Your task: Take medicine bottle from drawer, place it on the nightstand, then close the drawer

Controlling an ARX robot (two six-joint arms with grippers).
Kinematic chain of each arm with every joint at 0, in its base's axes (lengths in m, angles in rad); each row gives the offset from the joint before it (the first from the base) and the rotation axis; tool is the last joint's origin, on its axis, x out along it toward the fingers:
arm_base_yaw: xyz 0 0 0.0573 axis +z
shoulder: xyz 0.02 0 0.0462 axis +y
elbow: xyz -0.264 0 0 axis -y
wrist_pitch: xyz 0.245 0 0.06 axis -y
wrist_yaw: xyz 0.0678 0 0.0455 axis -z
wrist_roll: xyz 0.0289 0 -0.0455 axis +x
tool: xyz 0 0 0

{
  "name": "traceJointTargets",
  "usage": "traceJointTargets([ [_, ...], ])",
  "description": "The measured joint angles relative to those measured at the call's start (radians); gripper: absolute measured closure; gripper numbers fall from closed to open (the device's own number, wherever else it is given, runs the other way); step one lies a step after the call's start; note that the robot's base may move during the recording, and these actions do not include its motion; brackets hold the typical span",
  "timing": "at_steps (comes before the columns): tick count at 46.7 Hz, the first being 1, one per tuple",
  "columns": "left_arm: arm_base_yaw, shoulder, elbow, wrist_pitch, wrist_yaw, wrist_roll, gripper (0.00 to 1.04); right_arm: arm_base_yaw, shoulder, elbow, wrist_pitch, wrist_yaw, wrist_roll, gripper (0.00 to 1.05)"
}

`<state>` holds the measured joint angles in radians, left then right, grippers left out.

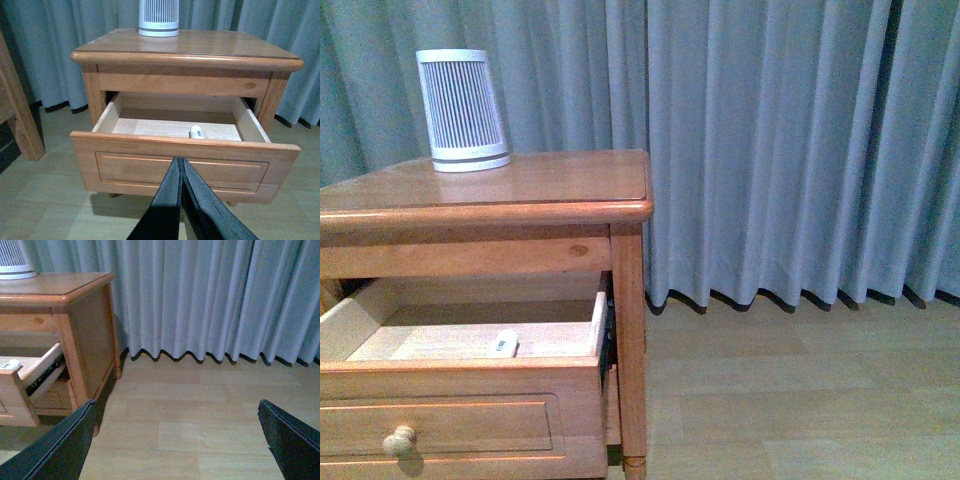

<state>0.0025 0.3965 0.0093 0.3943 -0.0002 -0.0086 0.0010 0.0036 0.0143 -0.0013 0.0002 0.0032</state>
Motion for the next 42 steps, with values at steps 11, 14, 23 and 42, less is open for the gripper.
traceJointTargets([
  [11, 0.0, -0.089, 0.0, -0.087, 0.002, 0.001, 1.01, 0.0, 0.0, 0.0, 0.0, 0.003, 0.0, 0.07],
  [14, 0.0, -0.114, 0.0, -0.111, 0.002, 0.001, 1.01, 0.0, 0.0, 0.0, 0.0, 0.003, 0.0, 0.07],
  [23, 0.0, -0.182, 0.0, -0.179, 0.0, 0.001, 1.01, 0.0, 0.0, 0.0, 0.0, 0.004, 0.0, 0.07],
  [42, -0.002, -0.388, 0.0, -0.39, -0.002, 0.001, 1.01, -0.002, -0.001, 0.0, 0.001, -0.002, 0.0, 0.07],
])
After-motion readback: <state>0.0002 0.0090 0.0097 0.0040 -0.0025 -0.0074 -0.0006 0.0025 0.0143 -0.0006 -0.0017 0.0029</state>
